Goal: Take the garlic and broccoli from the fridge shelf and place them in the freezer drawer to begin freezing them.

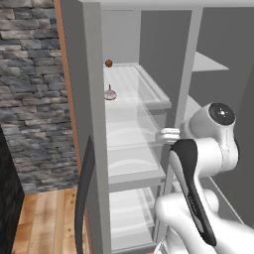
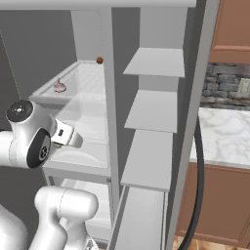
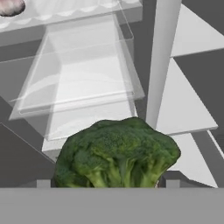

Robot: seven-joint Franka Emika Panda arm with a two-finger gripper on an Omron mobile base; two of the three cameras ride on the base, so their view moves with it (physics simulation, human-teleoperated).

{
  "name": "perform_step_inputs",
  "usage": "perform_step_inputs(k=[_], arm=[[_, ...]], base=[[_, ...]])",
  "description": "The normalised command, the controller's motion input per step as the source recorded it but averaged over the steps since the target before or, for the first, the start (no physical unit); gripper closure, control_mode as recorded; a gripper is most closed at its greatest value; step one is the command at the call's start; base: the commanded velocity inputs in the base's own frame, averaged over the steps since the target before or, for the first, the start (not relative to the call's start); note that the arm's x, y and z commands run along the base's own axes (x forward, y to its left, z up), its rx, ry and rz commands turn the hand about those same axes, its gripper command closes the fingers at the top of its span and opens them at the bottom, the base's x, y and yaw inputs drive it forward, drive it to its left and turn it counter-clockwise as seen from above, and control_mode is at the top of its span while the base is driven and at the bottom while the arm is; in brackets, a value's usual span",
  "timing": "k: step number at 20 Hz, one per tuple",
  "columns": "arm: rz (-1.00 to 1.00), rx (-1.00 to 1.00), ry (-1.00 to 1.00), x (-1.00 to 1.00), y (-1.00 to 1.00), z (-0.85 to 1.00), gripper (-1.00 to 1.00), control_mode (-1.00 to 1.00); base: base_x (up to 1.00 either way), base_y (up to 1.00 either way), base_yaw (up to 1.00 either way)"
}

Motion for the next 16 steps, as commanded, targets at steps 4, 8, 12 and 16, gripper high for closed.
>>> perform_step_inputs(k=[4,8,12,16], arm=[[0.00,0.00,0.00,0.00,0.00,0.00,1.00,1.00],[0.00,0.00,0.00,0.00,0.00,0.00,1.00,1.00],[0.00,0.00,0.00,0.00,0.00,0.00,1.00,1.00],[0.00,0.00,0.00,0.00,0.00,0.00,1.00,1.00]], base=[[-0.99,0.00,0.00],[-0.92,-0.07,-0.03],[-0.22,-0.11,-0.17],[0.00,-0.07,-0.19]])
